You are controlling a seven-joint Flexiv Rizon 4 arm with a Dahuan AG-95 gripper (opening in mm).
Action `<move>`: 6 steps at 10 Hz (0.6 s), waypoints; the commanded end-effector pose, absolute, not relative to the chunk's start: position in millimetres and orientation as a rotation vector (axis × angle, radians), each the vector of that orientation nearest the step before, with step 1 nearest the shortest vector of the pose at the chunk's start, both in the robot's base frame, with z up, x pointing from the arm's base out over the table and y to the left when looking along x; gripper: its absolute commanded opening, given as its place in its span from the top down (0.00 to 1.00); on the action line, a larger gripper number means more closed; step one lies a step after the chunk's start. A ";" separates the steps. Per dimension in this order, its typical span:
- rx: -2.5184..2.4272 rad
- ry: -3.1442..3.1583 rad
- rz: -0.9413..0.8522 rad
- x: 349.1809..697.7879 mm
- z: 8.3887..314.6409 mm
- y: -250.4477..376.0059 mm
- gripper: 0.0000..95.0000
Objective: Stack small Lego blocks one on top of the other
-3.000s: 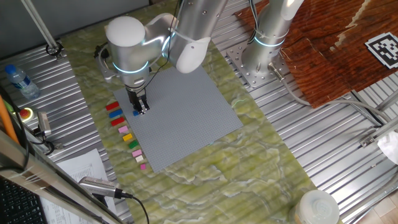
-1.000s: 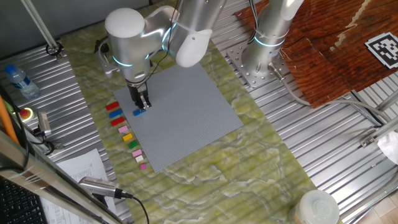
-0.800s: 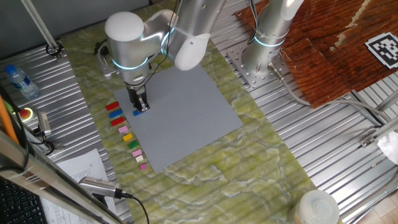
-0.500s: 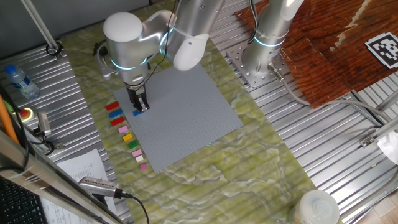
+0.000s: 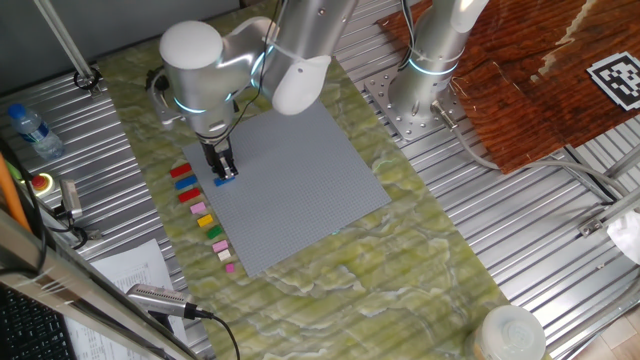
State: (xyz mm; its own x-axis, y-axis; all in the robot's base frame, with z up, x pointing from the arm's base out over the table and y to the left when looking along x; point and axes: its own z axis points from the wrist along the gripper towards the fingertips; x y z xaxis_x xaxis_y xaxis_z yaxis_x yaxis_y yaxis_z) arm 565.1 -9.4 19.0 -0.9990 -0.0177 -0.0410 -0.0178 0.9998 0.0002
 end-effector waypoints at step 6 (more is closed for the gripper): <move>-0.050 3.117 -0.015 556.9 28.5 -0.5 1.00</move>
State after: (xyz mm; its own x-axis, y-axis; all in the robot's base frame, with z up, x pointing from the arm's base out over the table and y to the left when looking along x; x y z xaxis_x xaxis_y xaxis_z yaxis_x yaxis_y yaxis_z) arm 559.3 0.5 25.5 -0.9992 -0.0316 -0.0229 -0.0313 0.9994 -0.0132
